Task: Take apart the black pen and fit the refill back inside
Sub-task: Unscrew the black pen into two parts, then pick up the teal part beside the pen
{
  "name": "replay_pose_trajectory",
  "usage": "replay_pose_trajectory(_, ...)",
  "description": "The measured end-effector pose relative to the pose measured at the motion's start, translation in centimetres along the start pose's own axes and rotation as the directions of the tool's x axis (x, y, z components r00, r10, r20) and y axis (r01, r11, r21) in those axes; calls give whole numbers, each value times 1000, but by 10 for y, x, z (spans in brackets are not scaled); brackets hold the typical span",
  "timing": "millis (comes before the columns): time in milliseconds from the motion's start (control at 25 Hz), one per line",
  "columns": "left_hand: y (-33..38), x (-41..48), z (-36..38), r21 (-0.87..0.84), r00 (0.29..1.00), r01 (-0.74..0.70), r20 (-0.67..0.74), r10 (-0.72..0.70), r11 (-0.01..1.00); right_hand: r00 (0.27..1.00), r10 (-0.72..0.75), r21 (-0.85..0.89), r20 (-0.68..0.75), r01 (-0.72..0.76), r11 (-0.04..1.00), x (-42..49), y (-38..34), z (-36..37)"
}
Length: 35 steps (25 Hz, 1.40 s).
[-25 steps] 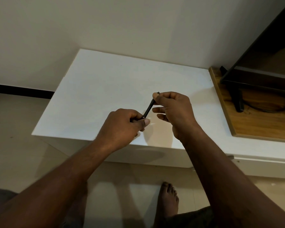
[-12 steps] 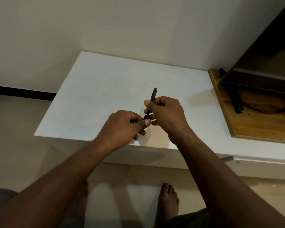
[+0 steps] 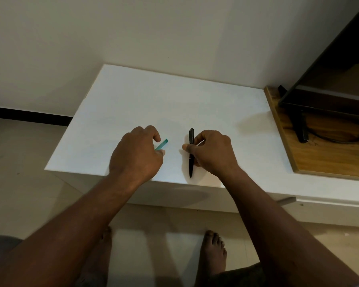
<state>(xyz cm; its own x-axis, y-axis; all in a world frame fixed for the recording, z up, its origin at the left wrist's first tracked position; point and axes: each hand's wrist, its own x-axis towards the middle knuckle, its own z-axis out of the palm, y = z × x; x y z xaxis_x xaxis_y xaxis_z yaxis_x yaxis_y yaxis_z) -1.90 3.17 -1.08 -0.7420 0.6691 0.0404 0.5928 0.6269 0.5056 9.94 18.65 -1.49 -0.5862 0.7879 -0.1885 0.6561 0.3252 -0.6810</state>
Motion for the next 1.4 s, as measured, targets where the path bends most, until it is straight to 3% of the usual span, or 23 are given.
replay_pose_trajectory(280,-5,0,7,107,1000,2,26,-5,994,993,-59,-200,-102,38,979,3,4,10)
replay_pose_trajectory(400,-3,-1,4,122,1000,2,28,-5,993,994,-45,-197,-96,25,980,4,4,10)
replay_pose_trajectory(600,0,1,1,-71,991,114,81,-108,991,986,-101,-213,-132,71,974,-2,-5,-3)
replay_pose_trajectory(720,7,4,-3,-307,986,140,128,-105,941,976,-146,-77,-159,136,988,-5,-18,-20)
replay_pose_trajectory(920,19,0,-5,-490,985,126,166,-49,863,996,-56,383,70,25,923,-16,-32,-24)
replay_pose_trajectory(1400,21,-3,-10,-519,993,39,112,23,854,985,-71,536,155,-24,844,-22,-37,-23)
